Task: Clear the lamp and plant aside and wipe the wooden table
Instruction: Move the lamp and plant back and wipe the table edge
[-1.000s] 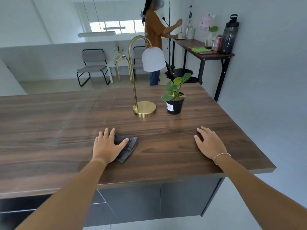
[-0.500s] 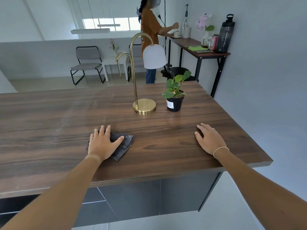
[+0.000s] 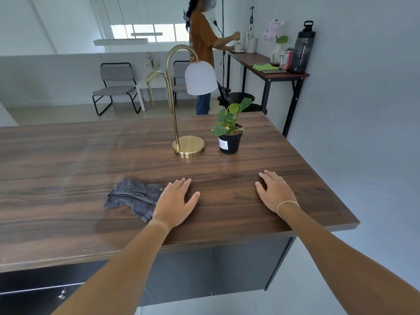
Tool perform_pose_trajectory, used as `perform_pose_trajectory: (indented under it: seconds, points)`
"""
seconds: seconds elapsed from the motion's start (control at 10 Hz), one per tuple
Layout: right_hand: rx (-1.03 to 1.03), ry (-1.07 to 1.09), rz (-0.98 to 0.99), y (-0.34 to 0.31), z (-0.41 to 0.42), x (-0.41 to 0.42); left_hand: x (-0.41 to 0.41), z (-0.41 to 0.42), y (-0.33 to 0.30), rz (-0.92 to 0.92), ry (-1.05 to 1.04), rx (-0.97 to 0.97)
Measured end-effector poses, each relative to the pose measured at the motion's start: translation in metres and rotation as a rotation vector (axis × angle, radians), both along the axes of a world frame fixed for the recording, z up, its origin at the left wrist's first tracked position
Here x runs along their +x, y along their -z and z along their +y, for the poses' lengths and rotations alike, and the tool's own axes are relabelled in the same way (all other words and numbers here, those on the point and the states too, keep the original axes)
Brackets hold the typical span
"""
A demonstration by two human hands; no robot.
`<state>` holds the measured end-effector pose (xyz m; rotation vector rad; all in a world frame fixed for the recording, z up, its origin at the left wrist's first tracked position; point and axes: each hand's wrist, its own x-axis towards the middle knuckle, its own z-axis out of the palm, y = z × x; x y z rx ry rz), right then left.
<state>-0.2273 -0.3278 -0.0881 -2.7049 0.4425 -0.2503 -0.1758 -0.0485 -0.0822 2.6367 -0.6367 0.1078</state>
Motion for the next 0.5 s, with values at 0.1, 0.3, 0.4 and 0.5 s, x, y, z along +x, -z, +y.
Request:
perform_pose_trajectory:
  seconds: [0.1,0.3,0.4,0.5]
  points:
    - [0.021,-0.024,-0.01,-0.001,0.001,-0.003,0.0,-0.001,-0.001,0.001,-0.02,0.023]
    - [0.359,-0.108,-0.341,-0.056,0.009,-0.026,0.0,-0.001,0.0,-0.013,-0.038,0.022]
    - [0.558,-0.291,-0.603,-0.123,0.01,-0.054,0.0,-0.001,0.001,-0.032,-0.035,0.022]
    - [0.862,-0.629,-0.807,-0.191,-0.026,-0.084,0.001,-0.004,0.0,-0.017,-0.023,0.015]
